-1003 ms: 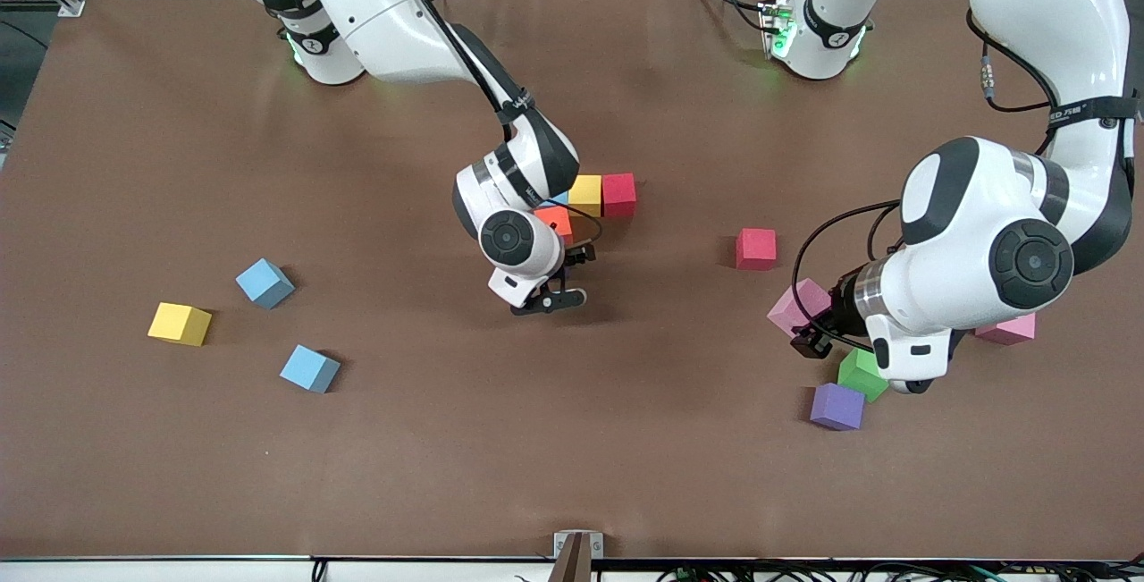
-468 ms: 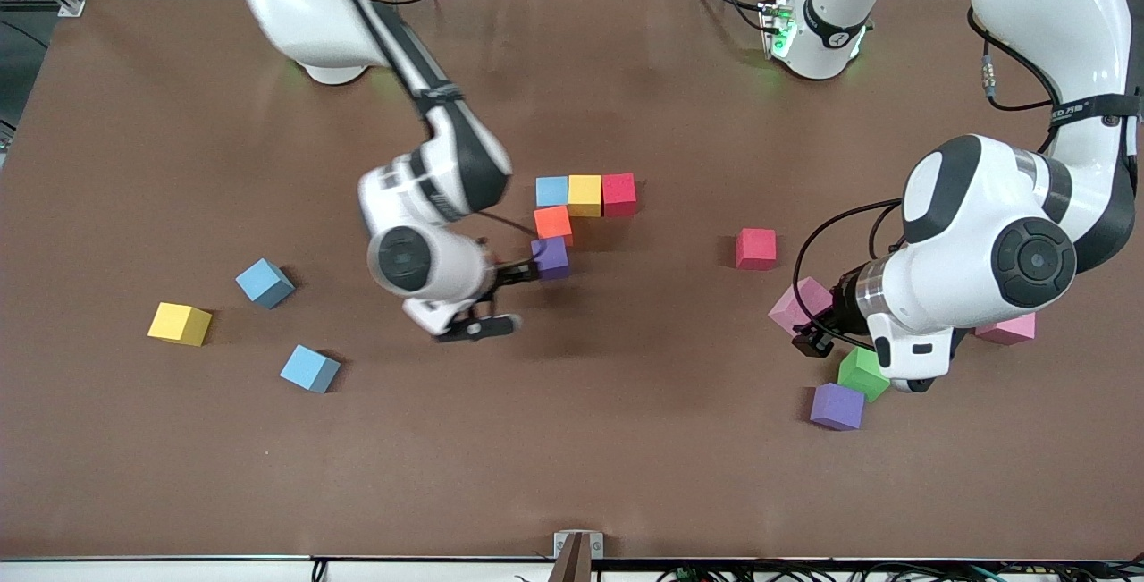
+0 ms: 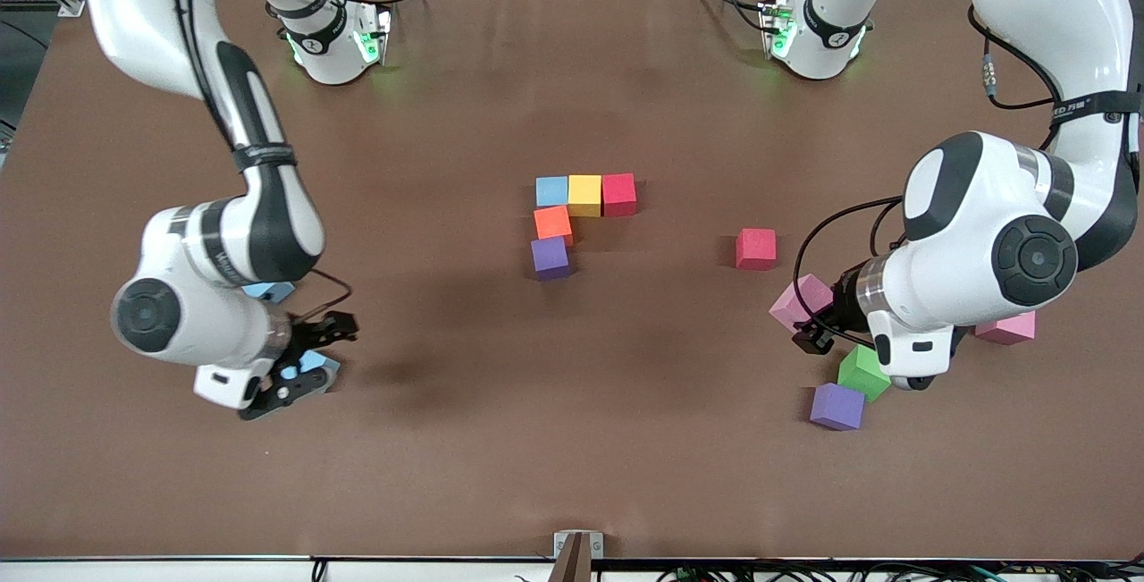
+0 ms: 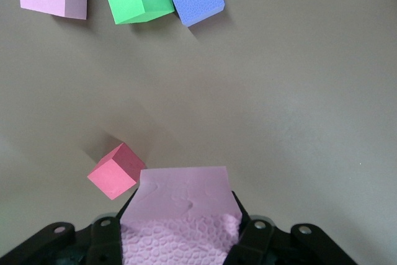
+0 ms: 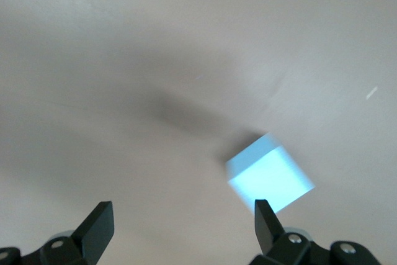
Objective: Arrange 11 blocks into digit 3
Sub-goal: 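Grasp the cyan cube with the right gripper while the left gripper moves pink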
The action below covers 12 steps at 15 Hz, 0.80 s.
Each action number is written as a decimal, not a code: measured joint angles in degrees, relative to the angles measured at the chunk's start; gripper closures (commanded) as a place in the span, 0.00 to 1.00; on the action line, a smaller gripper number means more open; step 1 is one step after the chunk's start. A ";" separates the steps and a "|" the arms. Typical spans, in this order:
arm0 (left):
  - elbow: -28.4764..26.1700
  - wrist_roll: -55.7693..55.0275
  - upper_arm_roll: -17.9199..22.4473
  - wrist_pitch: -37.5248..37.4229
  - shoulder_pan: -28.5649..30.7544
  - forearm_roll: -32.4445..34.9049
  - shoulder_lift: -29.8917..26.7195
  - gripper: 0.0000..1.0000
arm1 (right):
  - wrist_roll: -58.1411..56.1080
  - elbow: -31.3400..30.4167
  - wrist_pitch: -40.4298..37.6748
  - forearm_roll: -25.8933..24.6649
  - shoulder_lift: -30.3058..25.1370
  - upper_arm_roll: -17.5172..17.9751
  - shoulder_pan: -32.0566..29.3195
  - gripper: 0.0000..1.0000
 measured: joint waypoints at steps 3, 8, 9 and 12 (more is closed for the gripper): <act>-0.54 0.00 -0.07 -0.21 -0.37 0.00 -0.01 1.00 | -21.00 -0.15 8.52 -0.40 2.84 0.08 -1.57 0.00; -1.62 -0.03 -0.17 -0.22 -1.97 0.00 -0.01 1.00 | -34.68 -2.65 11.09 -0.61 5.94 0.09 -2.19 0.00; -1.78 -0.05 -0.17 -0.22 -2.23 0.00 -0.01 1.00 | -35.04 -3.49 11.29 -0.62 6.00 0.09 -2.31 0.00; -2.11 -0.05 -0.17 -0.10 -2.72 0.00 0.03 1.00 | -35.42 -6.40 13.68 -0.63 6.02 0.09 -2.50 0.00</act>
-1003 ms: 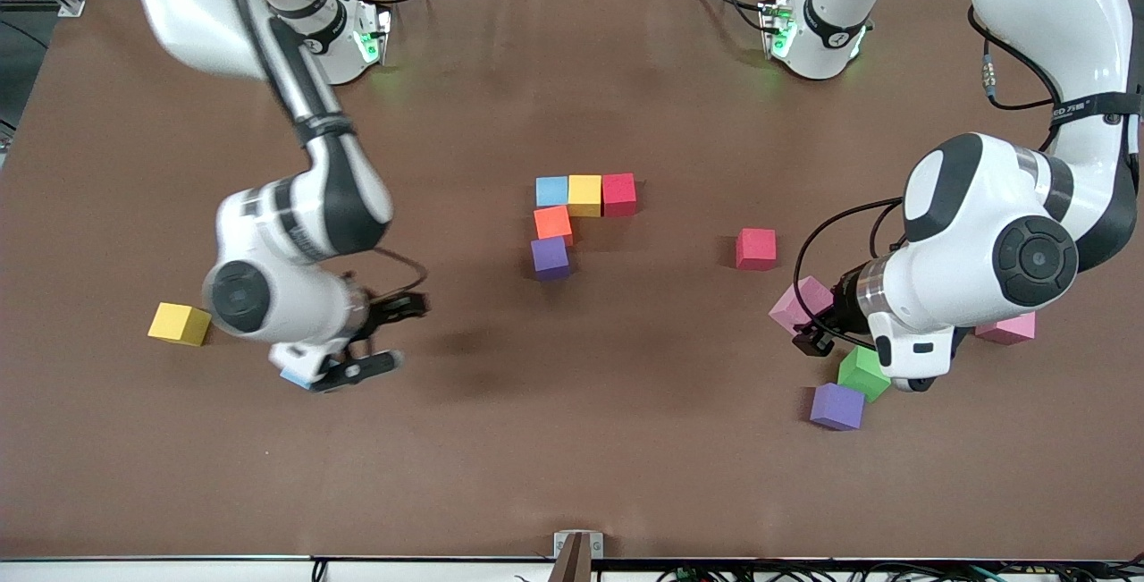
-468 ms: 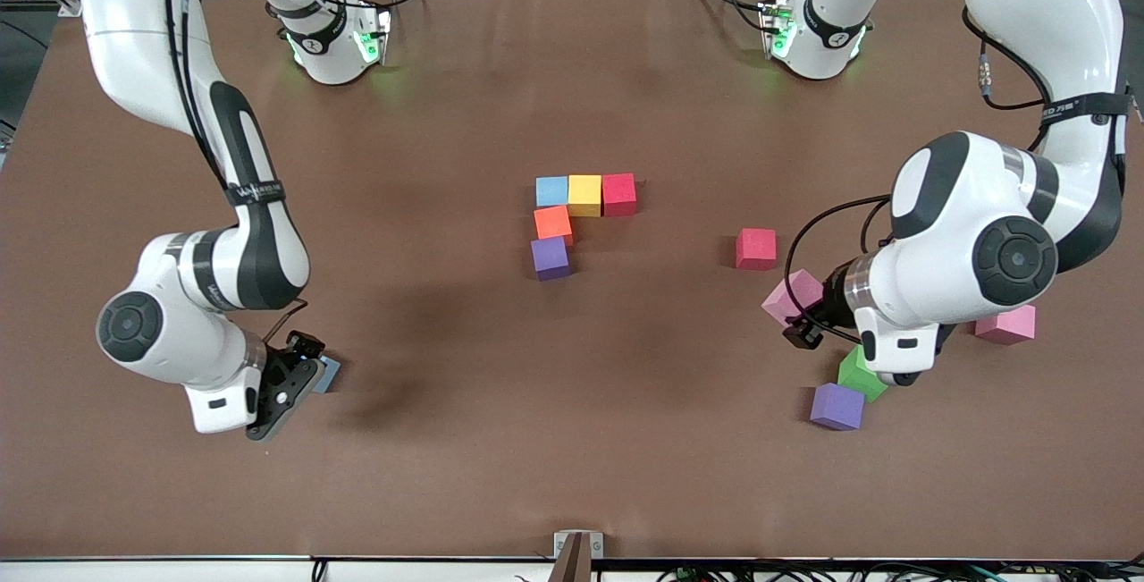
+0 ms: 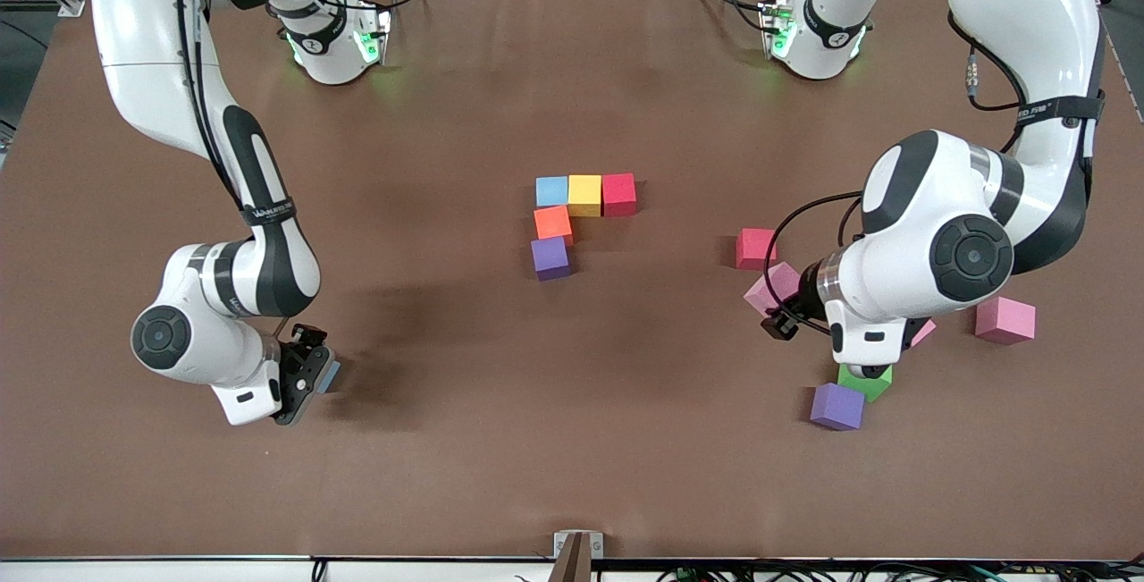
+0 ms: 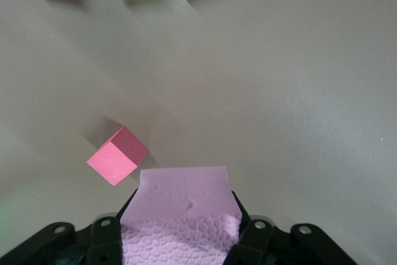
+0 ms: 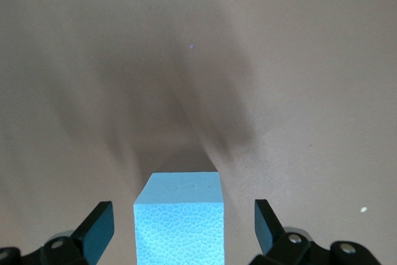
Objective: Arrange 11 blocks into digit 3
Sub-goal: 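Grasp the cyan cube with the right gripper while the left gripper moves pink, then carry the cyan cube below the purple cube and release with the right gripper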
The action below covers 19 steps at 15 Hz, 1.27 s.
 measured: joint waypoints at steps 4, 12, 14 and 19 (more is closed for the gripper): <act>-0.14 -0.48 0.00 1.54 -0.20 0.00 0.39 0.99 | -1.76 -3.31 1.90 -0.04 0.02 -0.02 -0.66 0.03; -0.84 -9.25 0.02 4.43 -2.64 0.00 2.70 0.99 | -2.84 -5.26 6.10 0.01 -0.07 0.65 -1.24 0.87; -2.17 -12.88 0.02 4.75 -3.24 0.01 2.69 0.99 | 0.33 -4.64 6.09 0.06 -0.35 1.04 -0.21 0.87; -5.19 -23.98 -0.03 7.20 -5.81 0.07 2.66 0.99 | 27.82 -2.73 1.18 0.18 -1.03 1.66 9.00 0.86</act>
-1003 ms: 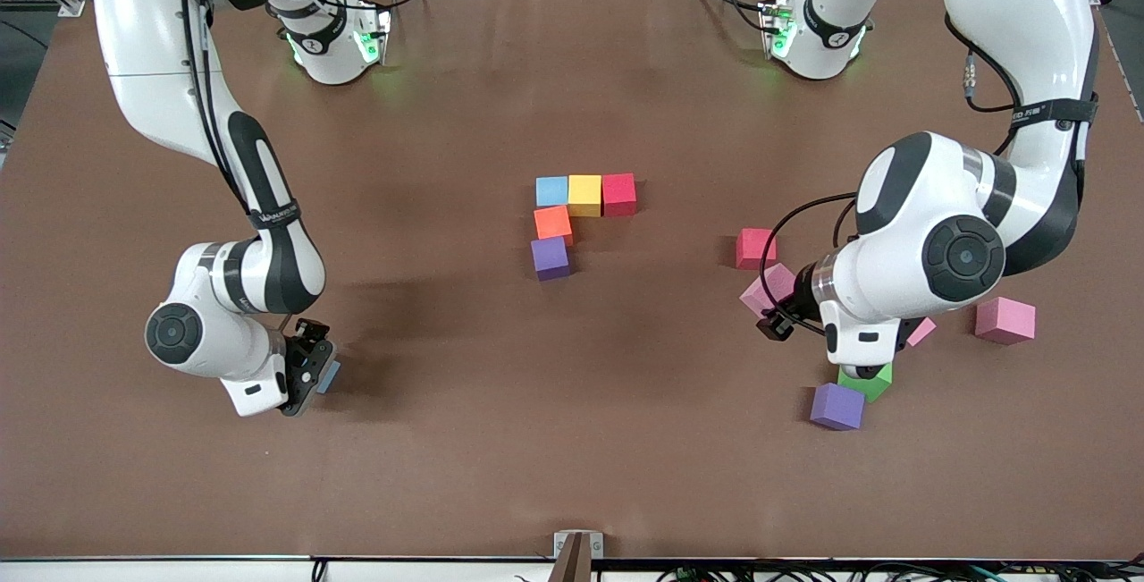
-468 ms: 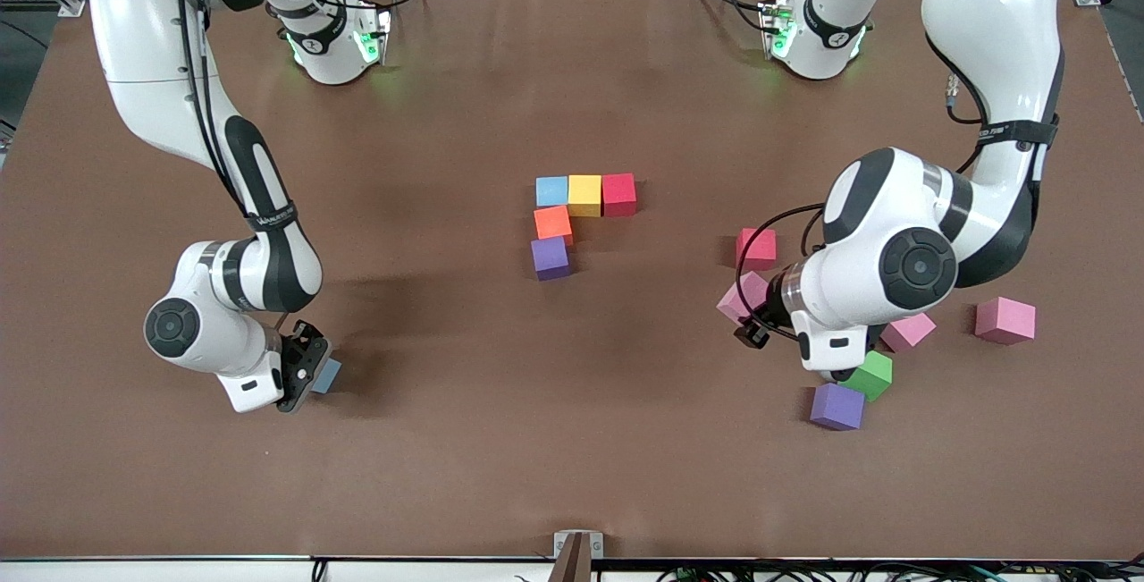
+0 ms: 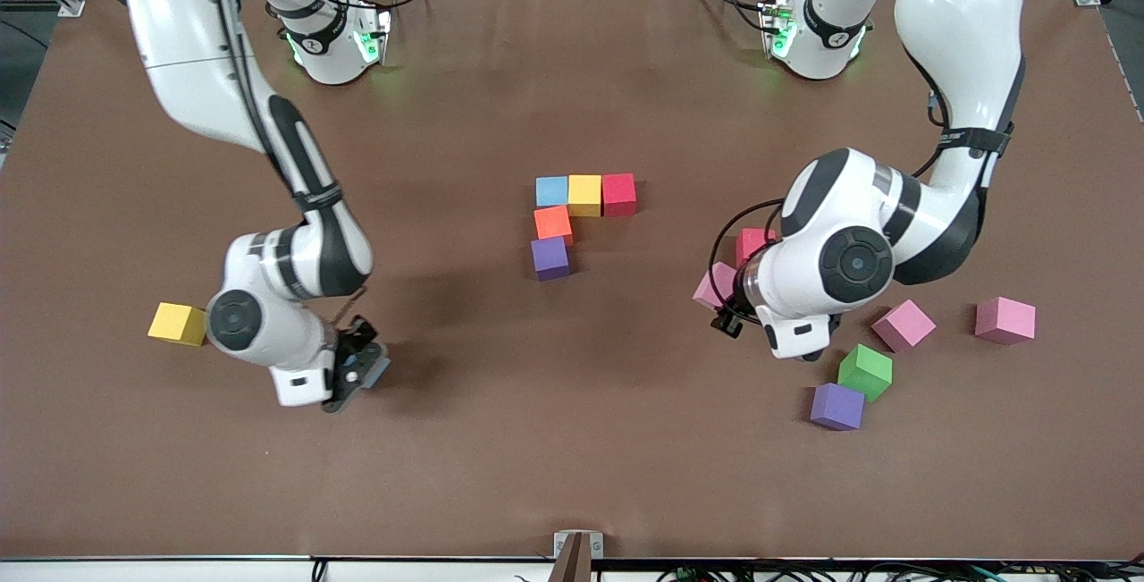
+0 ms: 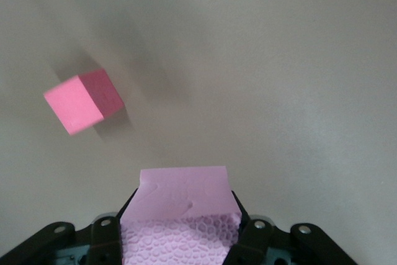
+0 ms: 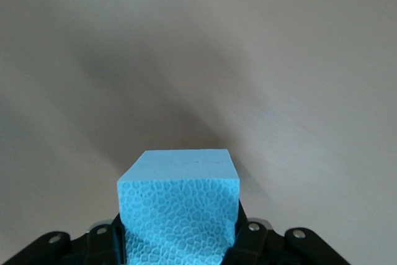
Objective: Arrange 11 blocks into digit 3
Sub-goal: 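Carry the cyan cube below the purple cube and release with the right gripper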
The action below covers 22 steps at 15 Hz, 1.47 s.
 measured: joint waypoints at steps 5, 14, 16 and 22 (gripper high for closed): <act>-4.94 -14.93 -0.02 4.28 -4.52 0.03 0.02 0.99 | 35.08 0.74 -0.14 0.87 0.31 0.15 12.60 0.86; -5.34 -16.86 0.18 4.57 -3.63 0.05 -2.56 0.97 | 64.67 9.57 0.20 1.61 7.45 -0.27 21.45 0.86; -5.39 -16.46 0.41 4.53 -3.61 0.05 -2.73 0.97 | 64.73 9.84 0.21 1.83 7.64 -0.44 21.45 0.86; -5.68 -14.49 0.77 3.57 -2.47 0.05 -2.76 0.97 | 64.99 9.85 0.00 1.96 7.71 -0.38 22.25 0.83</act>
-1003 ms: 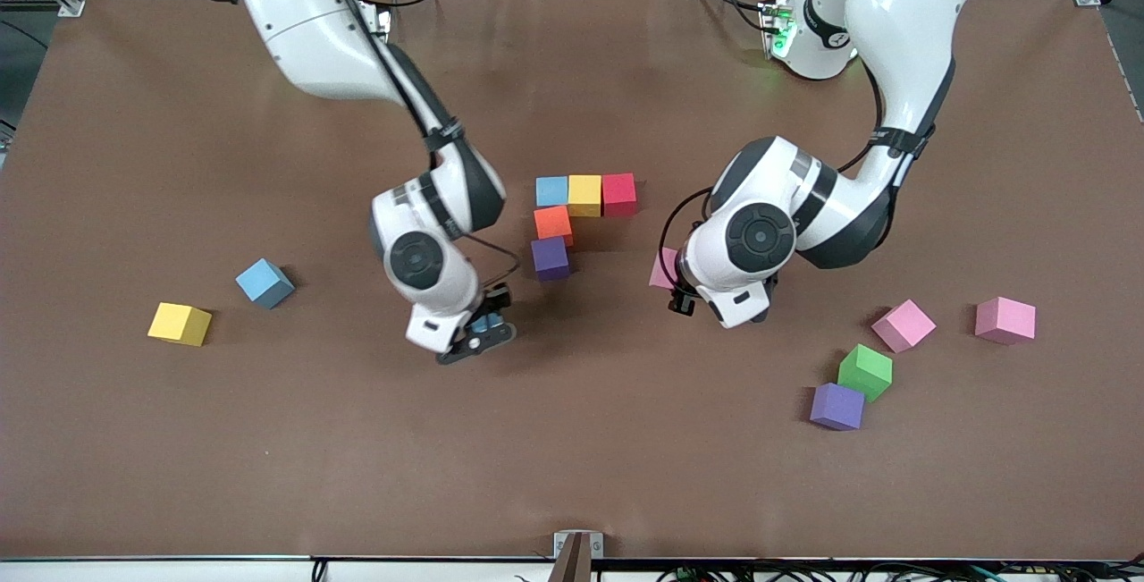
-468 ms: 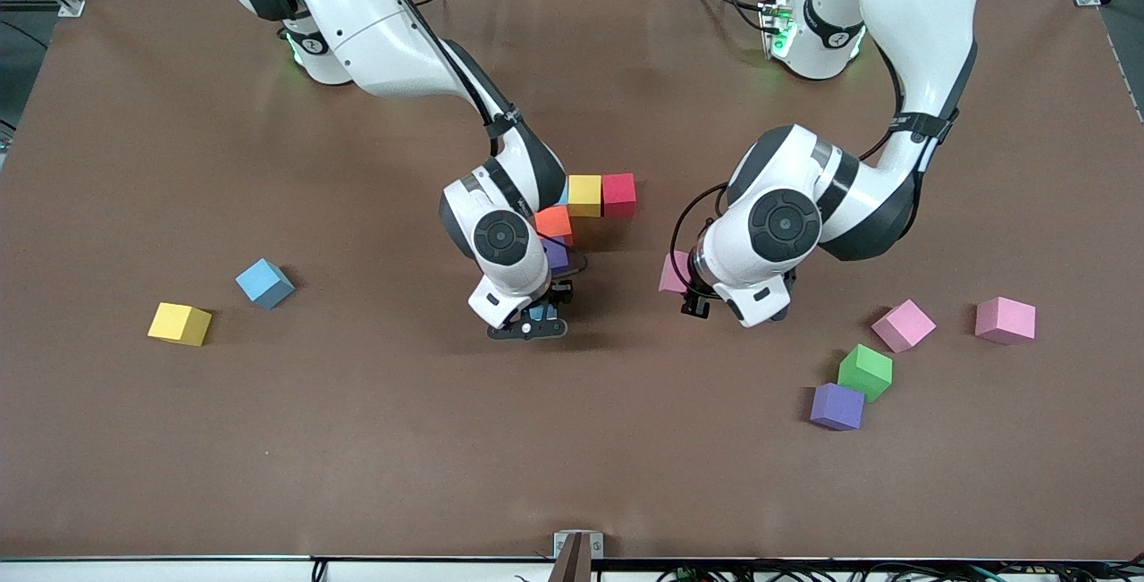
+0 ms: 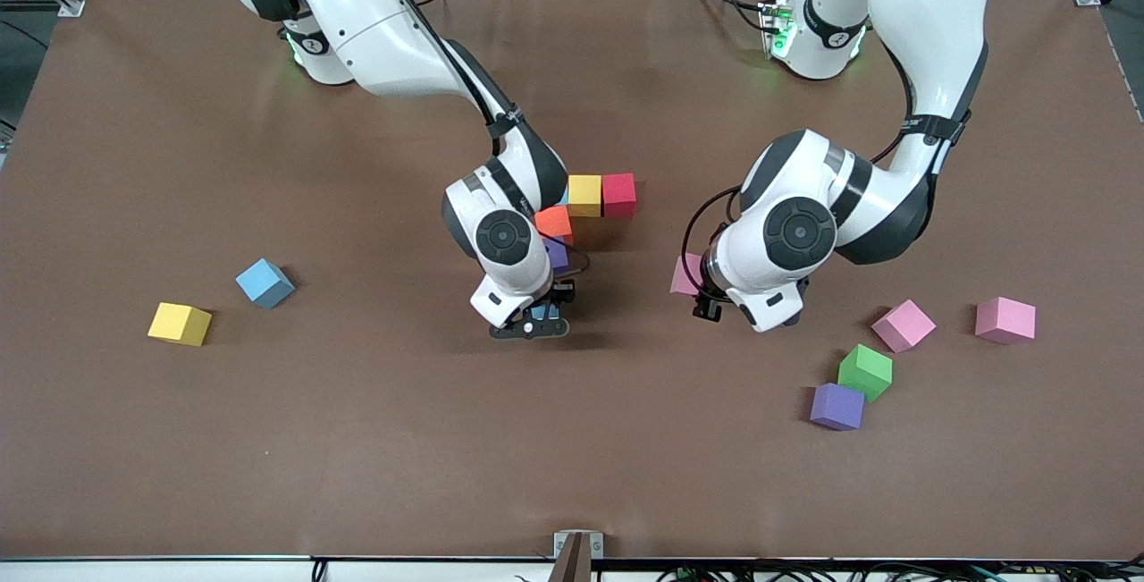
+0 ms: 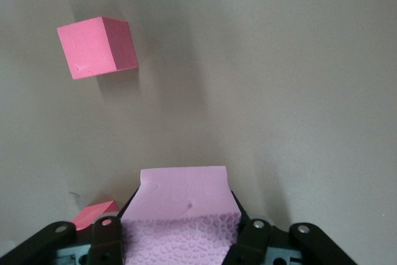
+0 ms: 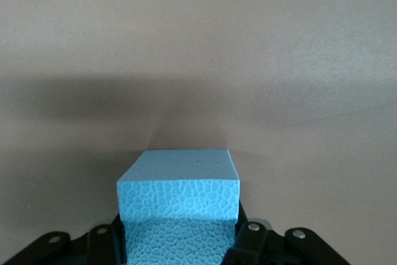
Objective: Arrange 11 blocks into digit 3
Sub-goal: 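Carry the cyan cube below the purple cube and release with the right gripper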
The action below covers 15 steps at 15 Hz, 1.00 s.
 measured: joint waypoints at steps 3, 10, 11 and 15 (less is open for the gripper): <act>0.00 0.03 -0.05 -0.20 0.02 0.00 -0.06 0.97 | 0.16 0.00 -0.29 0.00 -0.01 -0.02 0.66 0.81; -0.32 0.07 -0.10 -0.56 -0.30 0.35 -0.06 0.97 | 0.17 -0.12 -0.42 0.00 -0.03 -0.02 0.79 0.80; -0.41 0.09 -0.10 -0.56 -0.38 0.38 -0.06 0.97 | 0.23 -0.14 -0.42 0.00 -0.04 -0.02 0.80 0.80; -0.57 0.09 -0.12 -0.56 -0.49 0.42 -0.06 0.97 | 0.76 -0.54 -0.49 0.00 -0.25 -0.02 0.92 0.79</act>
